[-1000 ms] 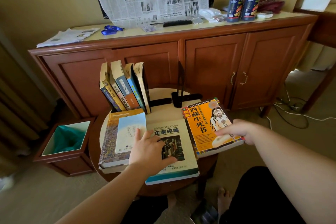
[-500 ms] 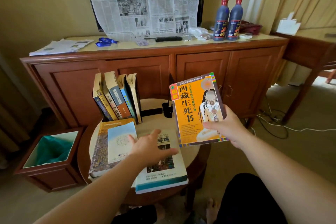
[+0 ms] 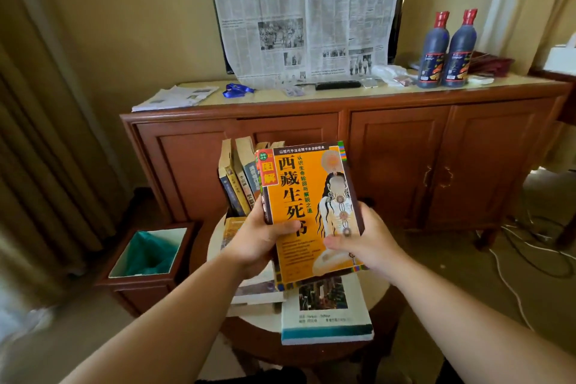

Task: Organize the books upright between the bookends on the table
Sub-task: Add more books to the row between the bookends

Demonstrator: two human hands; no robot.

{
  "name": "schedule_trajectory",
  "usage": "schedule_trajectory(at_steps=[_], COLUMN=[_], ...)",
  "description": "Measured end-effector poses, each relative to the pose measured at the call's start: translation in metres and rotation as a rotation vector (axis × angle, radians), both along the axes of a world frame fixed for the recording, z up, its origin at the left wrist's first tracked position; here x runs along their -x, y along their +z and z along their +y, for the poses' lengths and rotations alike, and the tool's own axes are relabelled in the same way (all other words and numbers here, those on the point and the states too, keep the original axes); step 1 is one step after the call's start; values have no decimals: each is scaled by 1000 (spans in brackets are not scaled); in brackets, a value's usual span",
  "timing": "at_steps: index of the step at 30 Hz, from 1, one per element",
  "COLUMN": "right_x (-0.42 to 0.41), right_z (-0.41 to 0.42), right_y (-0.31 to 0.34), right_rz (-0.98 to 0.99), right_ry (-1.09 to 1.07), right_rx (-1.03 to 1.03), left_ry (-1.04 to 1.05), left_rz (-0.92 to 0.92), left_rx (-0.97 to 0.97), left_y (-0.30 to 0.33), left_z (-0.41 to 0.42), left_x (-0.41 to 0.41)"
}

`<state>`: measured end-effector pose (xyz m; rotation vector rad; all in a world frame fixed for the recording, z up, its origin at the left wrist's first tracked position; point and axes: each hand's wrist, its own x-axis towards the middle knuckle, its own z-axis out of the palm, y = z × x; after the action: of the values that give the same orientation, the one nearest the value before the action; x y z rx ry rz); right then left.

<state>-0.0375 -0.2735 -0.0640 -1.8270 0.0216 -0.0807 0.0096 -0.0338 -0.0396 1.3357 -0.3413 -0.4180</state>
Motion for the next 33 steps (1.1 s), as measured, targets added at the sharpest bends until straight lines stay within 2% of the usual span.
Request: schedule_trajectory(at_steps=[6,11,17,23,27,33], right_x=[-46,-105,-163,-195,-211,-212], right_z=[71,109,149,182,191,168], right_y=[26,40,51,51,50,48], right_rz=[38,-150,-318,-658,-611,-561], right_ry=[159,140,152,285,401,368], right_rx=[321,675,1125,1294,1414,1371], left_ry=[302,501,656,722,738,742], left_rz=[-22,25,36,37,47,7], left_rx=[-96,-99,-106,-124,-137,-143], left_y=[9,-3,-6,-11,-14,-10], left_z=[79,145,171,178,180,172], left_x=[3,9,6,2,-1,-10])
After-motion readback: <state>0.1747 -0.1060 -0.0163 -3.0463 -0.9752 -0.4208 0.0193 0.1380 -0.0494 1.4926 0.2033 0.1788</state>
